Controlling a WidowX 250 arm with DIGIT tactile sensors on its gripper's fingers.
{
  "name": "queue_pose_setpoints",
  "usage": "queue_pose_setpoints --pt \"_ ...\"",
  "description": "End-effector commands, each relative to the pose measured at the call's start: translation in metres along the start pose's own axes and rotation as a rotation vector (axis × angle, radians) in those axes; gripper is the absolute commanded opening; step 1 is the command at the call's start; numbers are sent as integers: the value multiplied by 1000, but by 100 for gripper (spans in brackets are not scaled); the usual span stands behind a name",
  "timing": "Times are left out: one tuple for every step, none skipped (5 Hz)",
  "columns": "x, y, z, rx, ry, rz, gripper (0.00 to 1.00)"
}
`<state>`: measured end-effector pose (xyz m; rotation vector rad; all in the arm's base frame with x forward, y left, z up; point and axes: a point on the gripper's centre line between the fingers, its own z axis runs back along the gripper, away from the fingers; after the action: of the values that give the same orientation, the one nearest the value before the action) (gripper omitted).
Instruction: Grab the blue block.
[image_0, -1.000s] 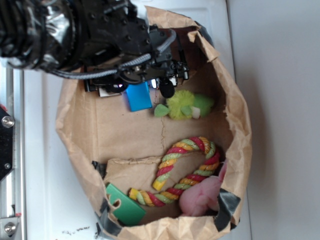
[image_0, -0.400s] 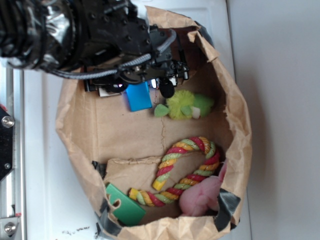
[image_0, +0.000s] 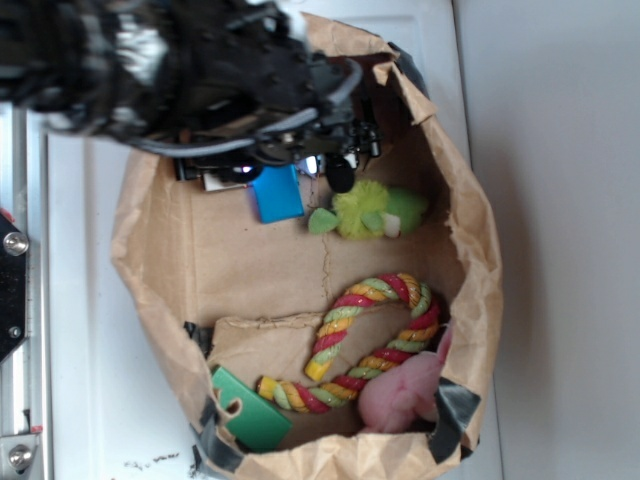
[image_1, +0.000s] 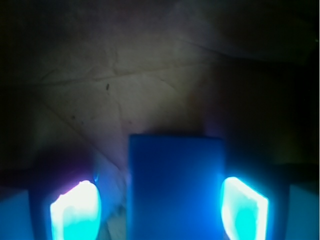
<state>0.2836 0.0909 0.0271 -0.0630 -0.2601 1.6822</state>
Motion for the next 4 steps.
queue_pose_setpoints --pt "1 -15 -4 -44 -27 -20 100" --pt "2 -20 -3 -51 -19 -9 65" --pt "5 -24 -4 -56 -12 3 0" --pt "5 -28 -4 -65 -9 7 0"
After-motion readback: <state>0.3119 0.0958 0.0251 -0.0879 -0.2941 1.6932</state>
